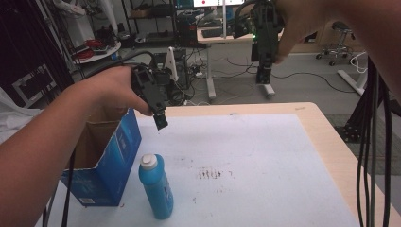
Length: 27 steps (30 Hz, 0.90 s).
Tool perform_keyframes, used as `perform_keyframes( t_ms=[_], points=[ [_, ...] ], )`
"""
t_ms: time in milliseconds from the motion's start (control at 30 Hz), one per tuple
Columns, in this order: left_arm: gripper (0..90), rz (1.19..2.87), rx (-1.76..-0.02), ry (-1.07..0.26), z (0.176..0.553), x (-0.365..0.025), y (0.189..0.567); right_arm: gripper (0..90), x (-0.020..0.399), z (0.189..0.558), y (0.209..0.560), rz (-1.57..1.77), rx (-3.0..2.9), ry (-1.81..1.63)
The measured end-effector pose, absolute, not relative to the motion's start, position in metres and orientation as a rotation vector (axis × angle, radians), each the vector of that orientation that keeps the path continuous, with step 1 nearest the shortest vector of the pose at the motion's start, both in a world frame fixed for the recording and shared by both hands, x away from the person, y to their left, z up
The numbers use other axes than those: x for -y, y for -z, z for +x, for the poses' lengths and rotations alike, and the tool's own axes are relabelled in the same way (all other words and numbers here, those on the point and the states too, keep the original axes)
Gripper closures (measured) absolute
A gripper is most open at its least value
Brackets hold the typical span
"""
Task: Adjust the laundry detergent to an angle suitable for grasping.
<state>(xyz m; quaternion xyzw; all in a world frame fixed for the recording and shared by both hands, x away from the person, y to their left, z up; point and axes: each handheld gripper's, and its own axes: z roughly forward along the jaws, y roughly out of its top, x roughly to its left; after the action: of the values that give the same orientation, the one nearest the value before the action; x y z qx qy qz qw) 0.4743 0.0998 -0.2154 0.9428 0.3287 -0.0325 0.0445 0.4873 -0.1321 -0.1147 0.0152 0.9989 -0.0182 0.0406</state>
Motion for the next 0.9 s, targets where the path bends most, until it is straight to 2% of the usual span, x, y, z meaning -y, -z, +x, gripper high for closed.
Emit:
perform_keyframes(
  t_ms=[533,900],
  points=[
    [1.8,2.887,-1.012,0.097,0.476,-0.095,0.219,6.1,0.141,0.49,0.126,0.065,-3.071,0.056],
    [1.8,2.876,-1.007,0.088,0.47,-0.097,0.215,6.1,0.137,0.484,0.122,0.062,-3.064,0.04]
  ],
)
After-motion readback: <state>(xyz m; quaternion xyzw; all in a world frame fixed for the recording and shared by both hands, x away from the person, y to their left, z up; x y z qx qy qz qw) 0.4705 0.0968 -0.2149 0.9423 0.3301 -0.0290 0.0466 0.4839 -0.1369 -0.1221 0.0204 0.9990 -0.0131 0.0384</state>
